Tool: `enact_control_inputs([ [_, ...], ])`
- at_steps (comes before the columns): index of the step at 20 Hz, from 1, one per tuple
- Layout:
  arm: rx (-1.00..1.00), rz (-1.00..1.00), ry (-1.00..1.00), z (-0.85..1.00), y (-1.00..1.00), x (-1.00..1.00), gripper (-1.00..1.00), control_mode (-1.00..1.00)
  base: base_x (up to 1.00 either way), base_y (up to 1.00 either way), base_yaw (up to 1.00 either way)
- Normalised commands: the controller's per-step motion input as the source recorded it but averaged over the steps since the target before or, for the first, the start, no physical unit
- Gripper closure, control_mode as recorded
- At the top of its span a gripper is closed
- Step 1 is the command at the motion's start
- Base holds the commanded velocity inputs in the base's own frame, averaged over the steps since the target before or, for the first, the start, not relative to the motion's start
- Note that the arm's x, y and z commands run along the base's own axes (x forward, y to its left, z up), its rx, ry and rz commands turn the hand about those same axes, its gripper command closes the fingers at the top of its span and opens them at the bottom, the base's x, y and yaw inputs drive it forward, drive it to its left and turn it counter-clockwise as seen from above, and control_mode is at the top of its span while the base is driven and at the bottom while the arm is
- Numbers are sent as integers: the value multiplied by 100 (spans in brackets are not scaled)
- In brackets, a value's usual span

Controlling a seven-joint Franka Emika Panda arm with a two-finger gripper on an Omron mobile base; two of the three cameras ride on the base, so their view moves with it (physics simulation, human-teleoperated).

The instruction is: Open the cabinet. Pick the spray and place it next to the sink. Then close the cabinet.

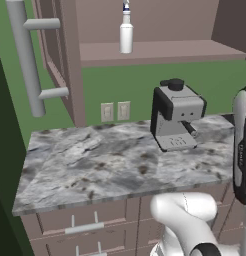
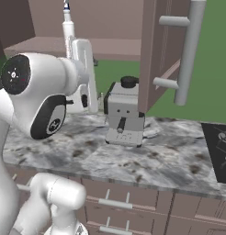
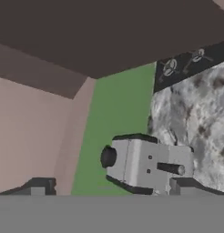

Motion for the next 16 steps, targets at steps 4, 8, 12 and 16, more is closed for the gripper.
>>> enact_control_inputs([
  [4, -34, 60, 11, 16, 39, -8, -100, -100, 0, 0, 0],
  [8, -34, 51, 5, 19, 43, -1, -100, -100, 0, 0, 0],
  [12, -35, 39, -2, 12, 51, 5, -100, -100, 0, 0, 0],
  [16, -34, 21, -5, 9, 59, 26, -100, -100, 0, 0, 0],
])
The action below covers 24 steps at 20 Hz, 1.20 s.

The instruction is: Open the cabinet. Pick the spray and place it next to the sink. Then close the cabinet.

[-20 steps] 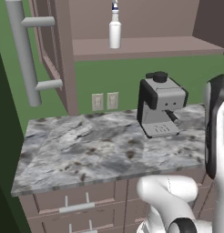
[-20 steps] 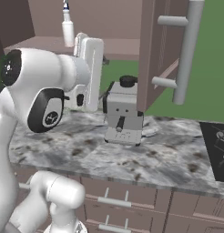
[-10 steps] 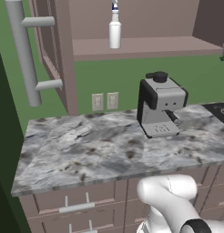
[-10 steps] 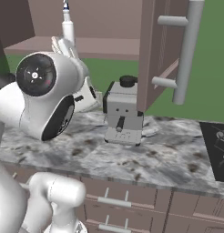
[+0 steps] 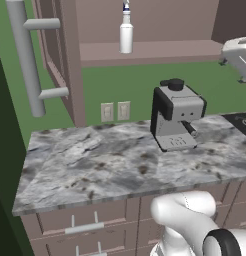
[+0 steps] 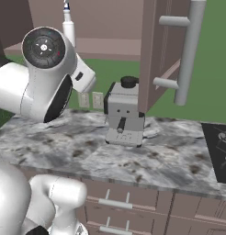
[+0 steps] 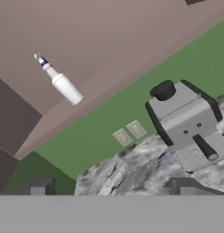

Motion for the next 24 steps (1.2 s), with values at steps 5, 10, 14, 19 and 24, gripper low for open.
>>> enact_control_inputs([
  [5, -35, 13, -17, 6, 61, 37, -100, -100, 0, 0, 0],
  [10, -29, 15, -15, 5, 56, 39, -100, -100, 0, 0, 0],
  [14, -22, 19, -12, 9, 49, 43, -100, -100, 0, 0, 0],
  [19, -14, 18, -3, 21, 31, 46, -100, -100, 0, 0, 0],
  [24, -16, 9, -7, 23, 20, 43, -100, -100, 0, 0, 0],
])
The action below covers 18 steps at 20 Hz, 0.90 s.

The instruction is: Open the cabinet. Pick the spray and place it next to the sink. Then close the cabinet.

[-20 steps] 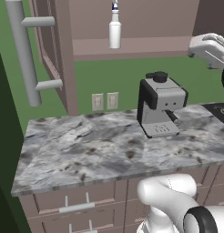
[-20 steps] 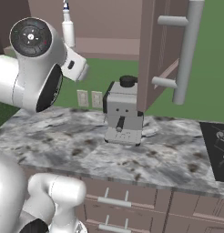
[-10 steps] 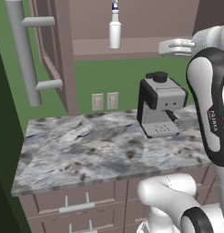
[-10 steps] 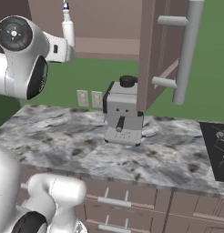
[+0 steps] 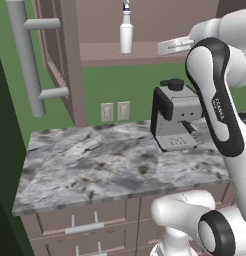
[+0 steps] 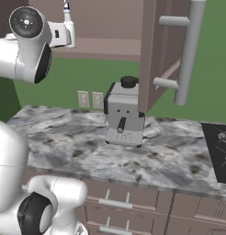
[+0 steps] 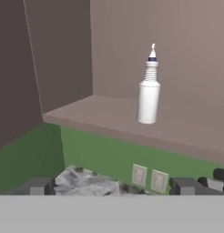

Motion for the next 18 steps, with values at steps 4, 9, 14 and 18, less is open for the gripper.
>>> enact_control_inputs([
  [4, -16, 0, -17, 9, 25, 43, -100, -100, 0, 0, 0],
  [9, -8, -3, -7, 11, 18, 47, -100, -100, 0, 0, 0],
  [14, 0, -2, 4, 14, 6, 53, -100, -100, 0, 0, 0],
  [18, 0, -3, 4, 12, 0, 47, -100, -100, 0, 0, 0],
])
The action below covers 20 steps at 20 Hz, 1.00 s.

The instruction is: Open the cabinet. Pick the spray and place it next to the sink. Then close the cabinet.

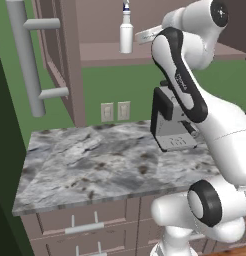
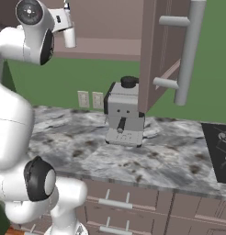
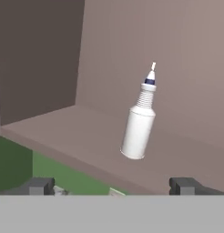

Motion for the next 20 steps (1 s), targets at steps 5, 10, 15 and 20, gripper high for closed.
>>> enact_control_inputs([
  [5, 0, -1, -1, 6, 4, 53, -100, -100, 0, 0, 0],
  [10, 0, -2, -6, 1, 11, 38, -100, -100, 0, 0, 0],
  [15, 0, -8, -8, 0, 10, 43, -100, -100, 0, 0, 0],
  [20, 1, -9, 0, 0, 5, 44, -100, -100, 0, 0, 0],
])
